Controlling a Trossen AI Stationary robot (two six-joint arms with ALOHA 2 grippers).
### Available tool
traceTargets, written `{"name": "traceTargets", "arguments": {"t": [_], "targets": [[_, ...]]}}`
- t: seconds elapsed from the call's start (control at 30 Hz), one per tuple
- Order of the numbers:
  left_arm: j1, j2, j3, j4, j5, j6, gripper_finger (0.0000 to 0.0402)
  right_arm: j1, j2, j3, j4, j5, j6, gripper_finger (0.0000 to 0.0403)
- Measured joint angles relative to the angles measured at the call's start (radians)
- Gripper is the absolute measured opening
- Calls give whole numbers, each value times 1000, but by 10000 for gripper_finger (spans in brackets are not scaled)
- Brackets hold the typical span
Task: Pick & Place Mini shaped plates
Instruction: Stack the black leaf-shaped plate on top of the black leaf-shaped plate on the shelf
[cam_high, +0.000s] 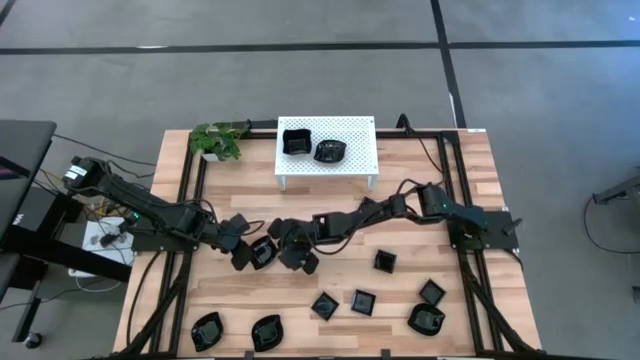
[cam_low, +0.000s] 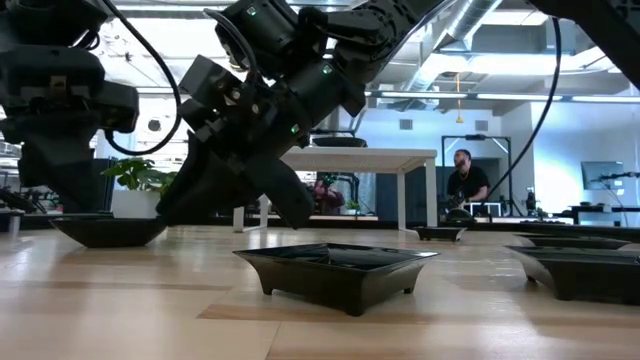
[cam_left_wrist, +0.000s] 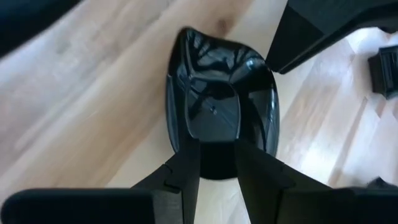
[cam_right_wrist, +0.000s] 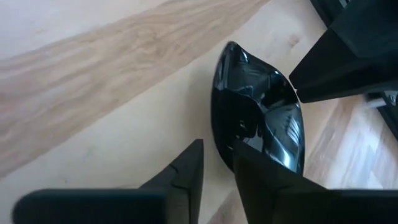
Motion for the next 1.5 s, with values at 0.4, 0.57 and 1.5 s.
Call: {"name": "traceTargets", "arguments": {"t": [0.4,0.57,1.5], "targets": [[12,0,0,-17,8,6,93,1,0,0,0,2,2,114],[35,0,0,-83,29,-5,78,0,0,0,0,2,2,114],[33,100,-25,73,-20,-23,74,-1,0,-1,19,2,-22,114]]}}
